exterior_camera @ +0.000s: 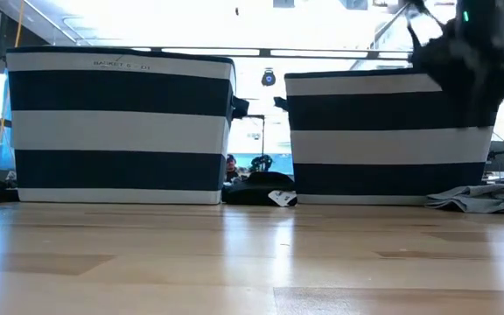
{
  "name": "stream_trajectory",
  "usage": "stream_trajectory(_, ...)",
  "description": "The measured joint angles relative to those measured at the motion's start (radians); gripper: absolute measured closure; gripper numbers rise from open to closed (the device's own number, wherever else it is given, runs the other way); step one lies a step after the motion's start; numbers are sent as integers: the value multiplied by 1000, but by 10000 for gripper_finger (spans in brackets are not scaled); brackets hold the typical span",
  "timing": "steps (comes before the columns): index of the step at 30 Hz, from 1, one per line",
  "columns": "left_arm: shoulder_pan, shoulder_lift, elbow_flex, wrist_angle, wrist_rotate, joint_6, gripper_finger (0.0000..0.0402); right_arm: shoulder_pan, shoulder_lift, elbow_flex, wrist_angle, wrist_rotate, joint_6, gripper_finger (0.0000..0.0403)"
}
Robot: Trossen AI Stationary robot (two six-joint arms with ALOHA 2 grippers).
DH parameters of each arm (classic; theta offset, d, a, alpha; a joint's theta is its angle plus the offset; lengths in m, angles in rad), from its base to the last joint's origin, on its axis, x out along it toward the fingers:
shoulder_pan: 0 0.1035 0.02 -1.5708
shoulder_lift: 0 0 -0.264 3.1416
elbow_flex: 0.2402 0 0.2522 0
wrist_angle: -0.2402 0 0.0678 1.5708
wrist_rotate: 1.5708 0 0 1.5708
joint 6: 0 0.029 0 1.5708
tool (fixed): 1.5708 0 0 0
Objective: Sort clothes
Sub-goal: Put the gray underwear into the right laundry bin
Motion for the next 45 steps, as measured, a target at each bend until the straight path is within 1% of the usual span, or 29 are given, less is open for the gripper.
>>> stream_trajectory(4,0,0,0,-2,1,12,271,-53,0,-122,30,9,8,185)
stream_trajectory(8,0,0,0,-2,8,7,271,-103,0,-224,86,108,38,154)
stream_trajectory(13,0,0,0,-4,12,-16,271,-182,0,-344,213,147,52,150)
stream_trajectory(16,0,0,0,-3,12,-30,271,-223,0,-420,350,162,61,158)
stream_trajectory(18,0,0,0,-2,12,-43,271,-245,-1,-471,453,161,56,172)
stream_trajectory(20,0,0,0,-2,12,-60,271,-255,-6,-510,517,158,50,201)
stream_trajectory(22,0,0,0,-2,12,-79,271,-256,-6,-518,531,146,48,245)
stream_trajectory(24,0,0,0,-2,12,-91,271,-240,-7,-505,530,126,16,301)
stream_trajectory(25,0,0,0,-1,12,-98,271,-230,-8,-487,527,95,-11,331)
stream_trajectory(26,0,0,0,-2,12,-100,271,-219,-10,-463,525,38,-44,360)
stream_trajectory(27,-1,0,0,-1,13,-106,271,-208,-14,-437,532,-23,-82,380)
stream_trajectory(28,-2,0,0,-2,17,-108,271,-197,-13,-409,551,-79,-124,390)
stream_trajectory(32,-2,0,0,-1,20,-109,271,-162,-16,-256,590,-269,-256,377)
stream_trajectory(34,-2,0,0,-1,20,-111,271,-143,-16,-167,575,-307,-305,383)
stream_trajectory(36,-2,0,0,-1,20,-109,271,-133,-16,-59,577,-305,-390,395)
stream_trajectory(38,-2,0,0,-1,20,-109,271,-141,-16,63,573,-258,-473,397)
stream_trajectory(40,-2,0,0,-1,20,-109,271,-150,-16,196,558,-136,-541,395)
stream_trajectory(43,-2,0,0,-1,20,-108,271,-180,-17,404,472,133,-691,398)
stream_trajectory(45,-2,0,0,-1,20,-108,271,-225,-16,508,404,310,-763,399)
